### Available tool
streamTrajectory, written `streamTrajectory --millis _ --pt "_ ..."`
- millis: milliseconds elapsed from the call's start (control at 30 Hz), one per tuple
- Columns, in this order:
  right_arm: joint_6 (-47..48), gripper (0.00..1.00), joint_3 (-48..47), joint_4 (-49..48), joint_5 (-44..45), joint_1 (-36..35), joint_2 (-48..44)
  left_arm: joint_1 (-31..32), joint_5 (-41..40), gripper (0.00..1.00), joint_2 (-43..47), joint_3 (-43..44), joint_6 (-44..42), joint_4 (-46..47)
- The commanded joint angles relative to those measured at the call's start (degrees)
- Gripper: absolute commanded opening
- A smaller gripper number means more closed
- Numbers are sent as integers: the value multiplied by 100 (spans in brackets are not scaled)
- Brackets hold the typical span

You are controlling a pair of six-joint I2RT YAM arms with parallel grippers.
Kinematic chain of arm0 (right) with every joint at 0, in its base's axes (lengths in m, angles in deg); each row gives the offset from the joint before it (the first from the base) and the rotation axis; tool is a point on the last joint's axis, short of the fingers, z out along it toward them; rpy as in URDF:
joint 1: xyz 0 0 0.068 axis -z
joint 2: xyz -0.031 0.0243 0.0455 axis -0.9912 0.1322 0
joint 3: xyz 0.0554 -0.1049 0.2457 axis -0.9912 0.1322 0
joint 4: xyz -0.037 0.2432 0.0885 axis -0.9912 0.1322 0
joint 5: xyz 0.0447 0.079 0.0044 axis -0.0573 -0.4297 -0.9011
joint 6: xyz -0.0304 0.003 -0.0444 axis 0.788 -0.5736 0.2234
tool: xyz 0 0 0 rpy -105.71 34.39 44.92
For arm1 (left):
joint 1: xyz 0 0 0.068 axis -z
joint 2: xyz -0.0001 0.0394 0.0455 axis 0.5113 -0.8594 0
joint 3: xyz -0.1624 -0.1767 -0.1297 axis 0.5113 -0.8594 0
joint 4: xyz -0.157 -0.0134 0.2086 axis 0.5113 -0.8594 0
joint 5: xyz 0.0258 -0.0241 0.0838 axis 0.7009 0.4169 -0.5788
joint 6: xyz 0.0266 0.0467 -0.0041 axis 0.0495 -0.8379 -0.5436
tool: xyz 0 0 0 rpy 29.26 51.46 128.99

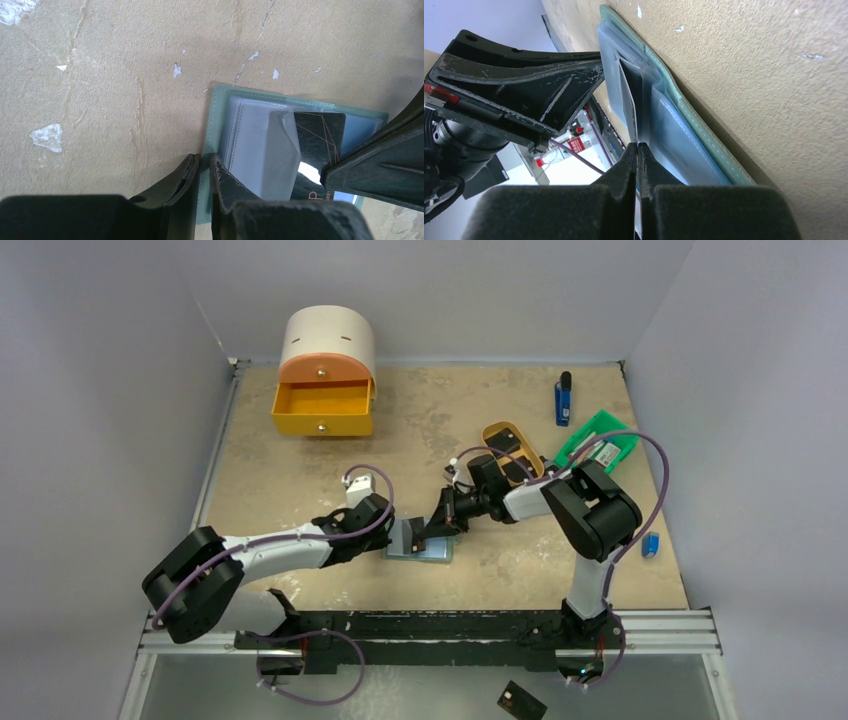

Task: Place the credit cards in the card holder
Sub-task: Insert the credit card into the card holder.

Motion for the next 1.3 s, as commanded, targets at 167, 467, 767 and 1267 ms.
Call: streamTrajectory --millis 167,467,767,1267 --pt "-391 0 23 -419 129 -73 107 10 113 13 -112 -21 11 105" --pt "-673 0 158 -673 316 -85 124 5 104 13 -113 -1 -9 86" --pt "-666 0 -163 -626 214 -341 299 12 207 13 -184 31 11 201" --pt "-482 45 -283 -428 196 -379 62 13 251 13 -132 4 76 264"
